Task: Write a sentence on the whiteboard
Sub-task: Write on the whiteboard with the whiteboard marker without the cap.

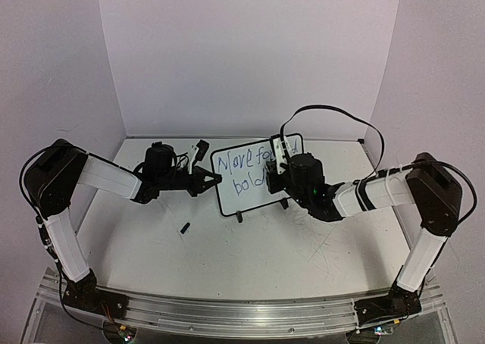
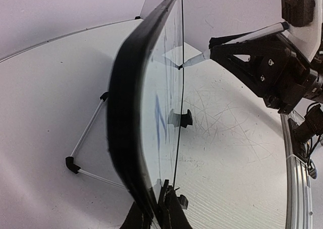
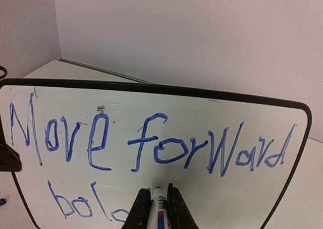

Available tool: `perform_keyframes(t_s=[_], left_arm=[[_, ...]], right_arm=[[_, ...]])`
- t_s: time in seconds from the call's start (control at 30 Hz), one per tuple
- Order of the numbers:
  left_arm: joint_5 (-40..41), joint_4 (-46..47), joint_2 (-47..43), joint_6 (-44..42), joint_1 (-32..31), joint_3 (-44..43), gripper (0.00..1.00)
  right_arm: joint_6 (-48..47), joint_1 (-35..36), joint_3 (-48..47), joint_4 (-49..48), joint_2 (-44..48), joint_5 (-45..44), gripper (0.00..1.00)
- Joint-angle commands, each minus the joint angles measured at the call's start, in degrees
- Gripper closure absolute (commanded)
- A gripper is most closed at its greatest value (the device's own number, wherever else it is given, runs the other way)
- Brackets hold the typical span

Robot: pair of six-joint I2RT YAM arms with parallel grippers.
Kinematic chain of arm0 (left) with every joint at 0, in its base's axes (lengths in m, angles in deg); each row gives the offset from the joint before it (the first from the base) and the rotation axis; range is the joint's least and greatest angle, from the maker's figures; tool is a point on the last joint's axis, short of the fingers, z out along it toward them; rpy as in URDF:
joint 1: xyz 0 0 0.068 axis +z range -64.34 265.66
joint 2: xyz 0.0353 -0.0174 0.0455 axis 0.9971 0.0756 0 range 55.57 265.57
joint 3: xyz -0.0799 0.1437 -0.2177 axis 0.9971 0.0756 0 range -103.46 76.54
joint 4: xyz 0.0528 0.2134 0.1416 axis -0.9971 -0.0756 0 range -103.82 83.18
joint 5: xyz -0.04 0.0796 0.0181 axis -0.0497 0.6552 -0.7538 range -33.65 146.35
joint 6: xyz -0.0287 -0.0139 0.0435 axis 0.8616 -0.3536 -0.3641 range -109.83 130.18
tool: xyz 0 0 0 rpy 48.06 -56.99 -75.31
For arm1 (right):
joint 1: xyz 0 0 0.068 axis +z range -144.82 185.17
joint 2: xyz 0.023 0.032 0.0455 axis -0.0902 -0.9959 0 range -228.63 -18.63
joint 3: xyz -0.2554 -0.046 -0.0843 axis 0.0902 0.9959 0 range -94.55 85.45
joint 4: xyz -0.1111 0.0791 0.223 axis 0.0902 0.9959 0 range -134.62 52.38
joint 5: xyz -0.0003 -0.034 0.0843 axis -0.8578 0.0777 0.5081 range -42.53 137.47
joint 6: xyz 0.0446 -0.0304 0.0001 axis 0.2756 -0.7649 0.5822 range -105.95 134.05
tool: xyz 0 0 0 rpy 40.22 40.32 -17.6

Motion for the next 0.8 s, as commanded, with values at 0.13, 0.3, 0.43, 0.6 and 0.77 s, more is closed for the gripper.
perform_keyframes(t_s=[0.13, 0.3, 0.43, 0.6, 0.77], left_arm=[[7.85, -4.68, 1.46, -5.84, 0.83, -0.81, 1.00], [7.66, -4.74, 1.72, -5.76, 0.78, -0.98, 1.00], [7.82, -4.76, 1.76, -5.82, 0.74, -0.89, 1.00], [7.83, -4.82, 1.89, -5.76, 0.74, -0.98, 1.00], [7.85, -4.83, 1.79, -5.76, 0.74, -0.96, 1.00]], right_arm=[[3.79, 0.06, 4.01, -0.02, -0.20, -0.10, 1.00], [5.19, 0.16, 5.54, -0.02, -0.59, -0.31, 1.00], [4.59, 0.14, 5.98, 0.06, 0.93, -1.97, 1.00], [3.35, 0.15, 6.27, 0.11, 6.32, -1.29, 1.00], [3.88, -0.04, 6.24, -0.38, 7.46, 0.73, 1.00]])
